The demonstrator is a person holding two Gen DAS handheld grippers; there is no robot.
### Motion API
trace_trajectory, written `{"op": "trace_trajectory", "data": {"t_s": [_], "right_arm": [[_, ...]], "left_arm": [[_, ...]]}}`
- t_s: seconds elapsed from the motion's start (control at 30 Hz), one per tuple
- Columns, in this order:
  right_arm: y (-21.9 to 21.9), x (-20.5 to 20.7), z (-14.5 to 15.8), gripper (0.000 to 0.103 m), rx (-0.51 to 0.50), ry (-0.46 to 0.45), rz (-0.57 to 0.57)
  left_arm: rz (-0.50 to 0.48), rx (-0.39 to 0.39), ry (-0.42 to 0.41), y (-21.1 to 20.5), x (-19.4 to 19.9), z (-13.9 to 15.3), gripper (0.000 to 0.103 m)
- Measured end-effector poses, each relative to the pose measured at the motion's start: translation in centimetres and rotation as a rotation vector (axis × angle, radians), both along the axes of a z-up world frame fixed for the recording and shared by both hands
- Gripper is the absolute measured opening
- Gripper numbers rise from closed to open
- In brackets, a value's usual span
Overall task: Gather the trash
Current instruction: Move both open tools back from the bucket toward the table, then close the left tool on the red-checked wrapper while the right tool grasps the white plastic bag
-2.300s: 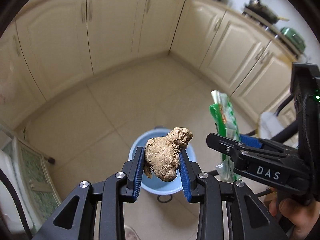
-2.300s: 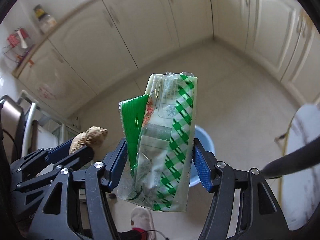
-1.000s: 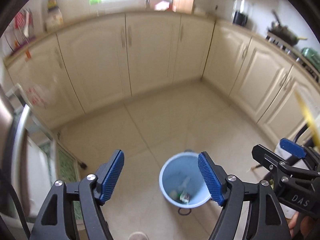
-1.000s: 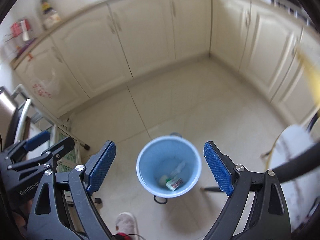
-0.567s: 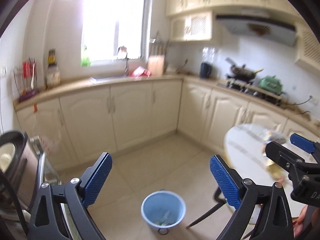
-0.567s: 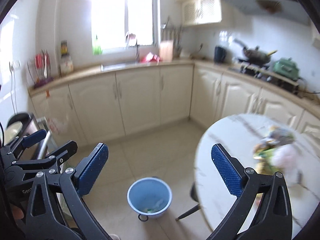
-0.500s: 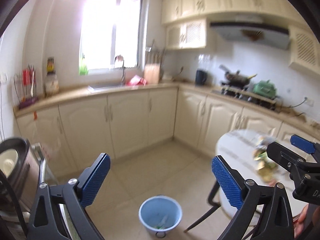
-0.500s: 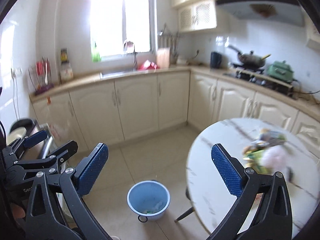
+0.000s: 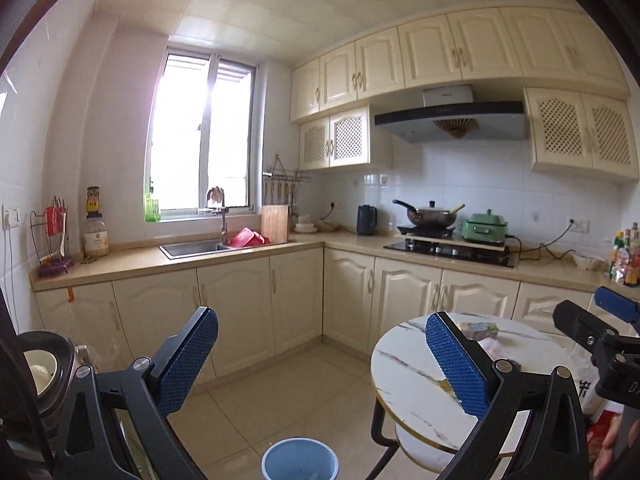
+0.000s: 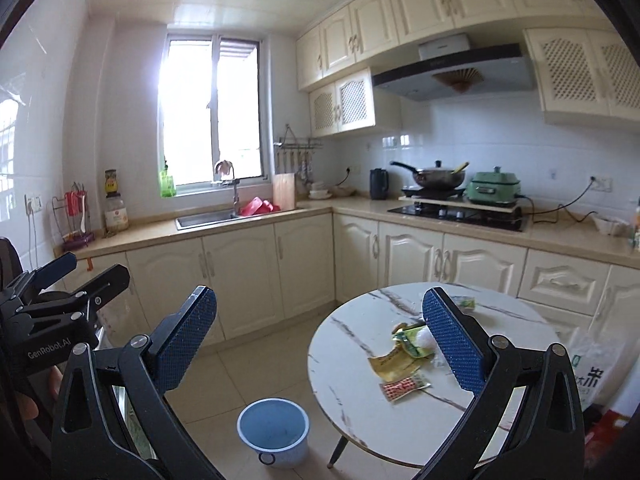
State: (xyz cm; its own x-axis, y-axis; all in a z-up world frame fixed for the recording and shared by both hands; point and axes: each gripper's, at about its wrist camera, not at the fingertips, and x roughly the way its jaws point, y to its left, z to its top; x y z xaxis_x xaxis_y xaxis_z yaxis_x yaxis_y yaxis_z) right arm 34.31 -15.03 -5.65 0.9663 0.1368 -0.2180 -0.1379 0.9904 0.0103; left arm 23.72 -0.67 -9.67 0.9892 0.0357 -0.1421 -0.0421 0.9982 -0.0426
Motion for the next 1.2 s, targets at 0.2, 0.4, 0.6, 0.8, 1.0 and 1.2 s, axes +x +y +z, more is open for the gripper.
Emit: {"op": "trace_trajectory", "data": {"t_s": [0.2, 0.4, 0.6, 0.8, 1.0, 1.2], "right_arm": [[-3.1, -2.0, 1.3, 0.103, 0.032, -0.041, -0.080], [-5.9, -2.4, 1.8, 0.103, 0.043, -0.056, -0.158], [-8.1, -1.6, 1.6, 0.103, 0.047, -0.042, -0.204], [-10.7, 1.1, -0.1, 0.103, 0.057, 0.017, -0.239], [-14.5, 5.4, -4.2, 0.103, 0.091, 0.139, -0.287], [-17.8, 10.0, -9.3, 0.103, 0.101, 0.300, -0.328]], "left_arm": [[-0.050, 0.011, -0.026, -0.1, -11.0, -0.9, 0.102], [-0.101, 0.012, -0.028, 0.8, -8.9, 0.9, 0.102], [-0.129, 0.030, -0.006, 0.6, -5.1, 1.9, 0.102], [-0.161, 0.051, 0.081, -1.3, 1.1, 1.8, 0.102], [-0.244, 0.067, 0.252, -5.7, 9.2, -0.3, 0.102], [-0.351, 0.110, 0.417, -11.1, 16.3, -3.2, 0.102]]}}
